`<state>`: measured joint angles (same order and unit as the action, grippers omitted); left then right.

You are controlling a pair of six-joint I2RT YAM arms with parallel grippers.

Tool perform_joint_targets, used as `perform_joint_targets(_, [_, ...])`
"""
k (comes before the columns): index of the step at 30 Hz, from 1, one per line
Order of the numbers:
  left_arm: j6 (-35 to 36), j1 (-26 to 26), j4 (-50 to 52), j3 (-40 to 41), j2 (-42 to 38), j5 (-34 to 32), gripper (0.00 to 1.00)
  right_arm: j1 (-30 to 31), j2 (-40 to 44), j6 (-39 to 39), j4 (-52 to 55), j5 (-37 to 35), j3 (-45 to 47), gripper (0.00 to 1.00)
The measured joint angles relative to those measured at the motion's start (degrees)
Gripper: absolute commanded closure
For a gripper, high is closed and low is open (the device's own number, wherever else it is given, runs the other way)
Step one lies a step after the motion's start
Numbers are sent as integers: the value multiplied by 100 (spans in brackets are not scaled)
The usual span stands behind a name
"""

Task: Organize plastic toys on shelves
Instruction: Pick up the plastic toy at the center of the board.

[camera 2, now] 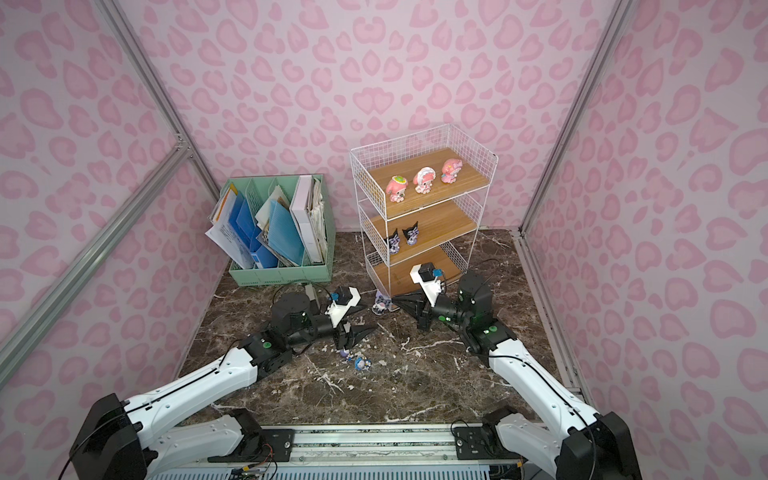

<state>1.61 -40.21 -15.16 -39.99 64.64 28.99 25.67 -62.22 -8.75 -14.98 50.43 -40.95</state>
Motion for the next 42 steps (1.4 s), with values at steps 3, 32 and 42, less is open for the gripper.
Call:
perform_joint_targets(3, [-22, 96, -116, -125, 103, 365, 34, 68, -122, 175, 179, 205, -133, 100])
perform_joint_targets(32, [-122, 341, -332, -229, 619, 1515, 78, 140, -470, 452, 221, 997, -479, 100])
perform_joint_targets(42, [-129, 96, -26, -138, 122, 55, 90, 579, -365, 103, 212, -166, -389, 63])
